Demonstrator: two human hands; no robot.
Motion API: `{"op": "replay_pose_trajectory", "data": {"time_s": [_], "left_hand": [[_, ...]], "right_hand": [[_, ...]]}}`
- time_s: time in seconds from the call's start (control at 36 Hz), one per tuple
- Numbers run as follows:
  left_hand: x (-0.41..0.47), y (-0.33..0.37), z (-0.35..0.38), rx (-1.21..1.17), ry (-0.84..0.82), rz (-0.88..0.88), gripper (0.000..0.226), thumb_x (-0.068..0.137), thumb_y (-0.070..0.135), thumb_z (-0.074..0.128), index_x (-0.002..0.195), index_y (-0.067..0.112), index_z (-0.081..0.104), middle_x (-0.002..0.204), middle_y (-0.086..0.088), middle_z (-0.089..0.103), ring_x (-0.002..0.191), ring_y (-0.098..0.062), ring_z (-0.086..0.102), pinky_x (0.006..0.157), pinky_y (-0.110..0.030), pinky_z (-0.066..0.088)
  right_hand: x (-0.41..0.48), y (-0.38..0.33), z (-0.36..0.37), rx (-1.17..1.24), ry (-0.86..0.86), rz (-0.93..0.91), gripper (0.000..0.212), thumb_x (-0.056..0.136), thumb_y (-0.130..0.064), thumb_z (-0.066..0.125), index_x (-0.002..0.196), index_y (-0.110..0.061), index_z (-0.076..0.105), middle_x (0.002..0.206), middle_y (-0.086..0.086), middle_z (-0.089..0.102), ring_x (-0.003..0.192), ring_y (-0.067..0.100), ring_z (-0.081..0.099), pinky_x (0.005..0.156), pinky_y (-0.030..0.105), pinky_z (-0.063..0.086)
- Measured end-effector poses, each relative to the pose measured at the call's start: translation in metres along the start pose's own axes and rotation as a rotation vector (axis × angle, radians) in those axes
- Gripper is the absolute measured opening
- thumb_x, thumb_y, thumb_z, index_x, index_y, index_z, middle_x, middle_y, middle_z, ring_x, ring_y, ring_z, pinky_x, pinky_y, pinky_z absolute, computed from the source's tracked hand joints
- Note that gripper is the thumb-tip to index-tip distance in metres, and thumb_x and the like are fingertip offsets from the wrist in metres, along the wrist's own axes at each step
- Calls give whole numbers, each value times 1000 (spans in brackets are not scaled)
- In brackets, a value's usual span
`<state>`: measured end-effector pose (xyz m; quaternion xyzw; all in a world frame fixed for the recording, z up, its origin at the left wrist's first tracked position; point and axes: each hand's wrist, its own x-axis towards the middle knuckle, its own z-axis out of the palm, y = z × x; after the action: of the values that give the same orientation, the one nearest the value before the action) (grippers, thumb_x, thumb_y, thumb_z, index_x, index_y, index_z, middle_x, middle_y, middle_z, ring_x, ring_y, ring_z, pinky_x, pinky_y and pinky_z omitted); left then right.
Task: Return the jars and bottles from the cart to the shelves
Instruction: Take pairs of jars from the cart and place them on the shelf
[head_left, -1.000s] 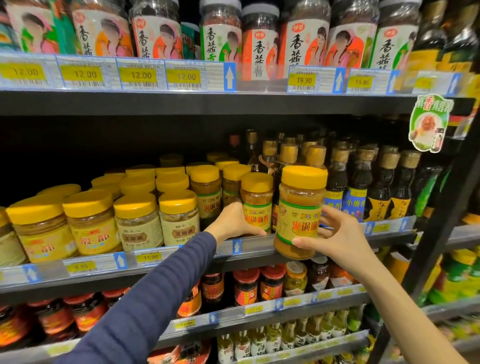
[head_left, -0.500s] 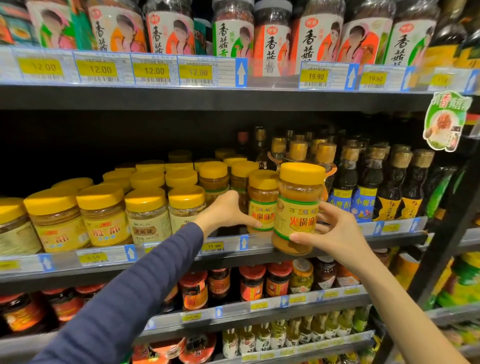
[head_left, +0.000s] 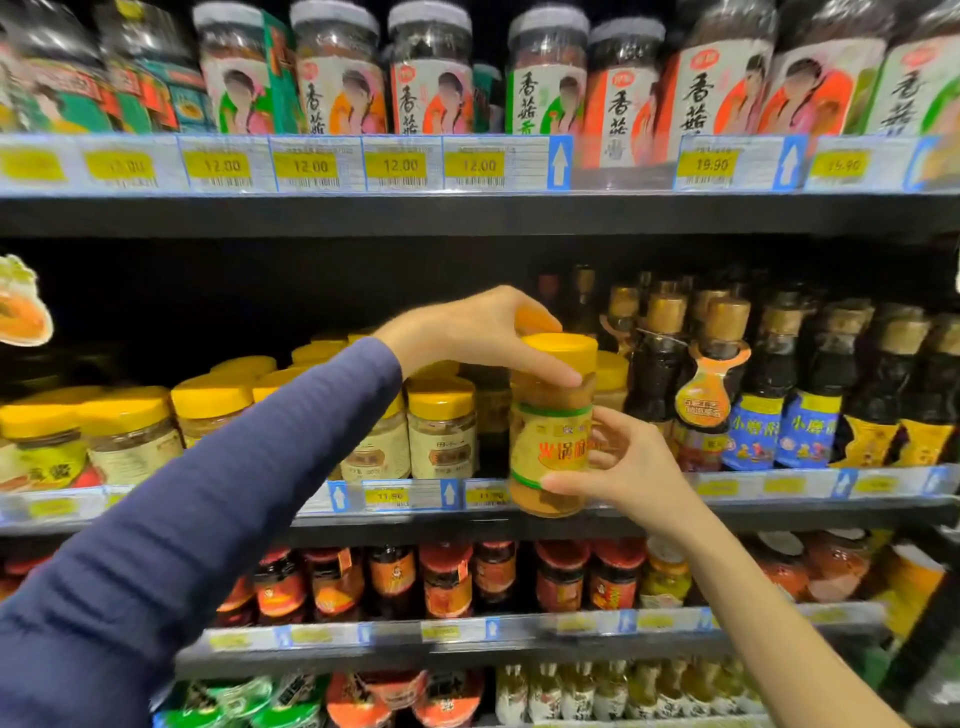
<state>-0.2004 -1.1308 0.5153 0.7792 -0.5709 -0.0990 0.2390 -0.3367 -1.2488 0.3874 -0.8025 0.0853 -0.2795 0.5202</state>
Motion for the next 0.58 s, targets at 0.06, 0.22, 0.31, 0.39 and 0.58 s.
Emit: {"op": "replay_pose_trajectory", "data": {"time_s": [0.06,0.22,0.31,0.39,0.58], "left_hand": [[0,0,-3,27,-10,0,56,69,47,75,116,20,62,110,2,66,98,-10,62,82,-27,54],[7,-5,-7,56,51,21,53,63,50,78,107,22,68,100,3,70,91,-10,66,75,-25,57],[10,-6,-8,66,75,38,54,64,50,76,107,19,68,102,0,70,91,-10,65,77,-27,57],[13,-7,-10,57,101,27,52,69,47,74,109,15,66,102,-1,69,89,-9,64,78,-25,55],[29,-21,-17,86,89,-113,70,57,69,70,116,33,57,113,5,62,101,-12,59,91,-34,51]], "right_hand": [[2,1,3,-12,-21,-11,66,59,-6,85,119,-9,58,111,0,69,100,0,65,75,8,49],[8,4,5,-19,-22,-37,64,62,-6,84,120,-11,58,112,-1,69,102,3,65,80,9,50],[12,5,5,-3,-22,-46,65,64,-5,82,124,-10,55,114,-1,68,103,4,65,80,12,51],[12,6,4,19,-18,-54,63,69,-5,78,127,-12,53,116,-5,66,103,-2,63,80,10,49],[-5,15,-5,-268,27,-29,66,75,-28,75,134,-20,48,131,-5,56,120,7,53,103,29,44]]}}
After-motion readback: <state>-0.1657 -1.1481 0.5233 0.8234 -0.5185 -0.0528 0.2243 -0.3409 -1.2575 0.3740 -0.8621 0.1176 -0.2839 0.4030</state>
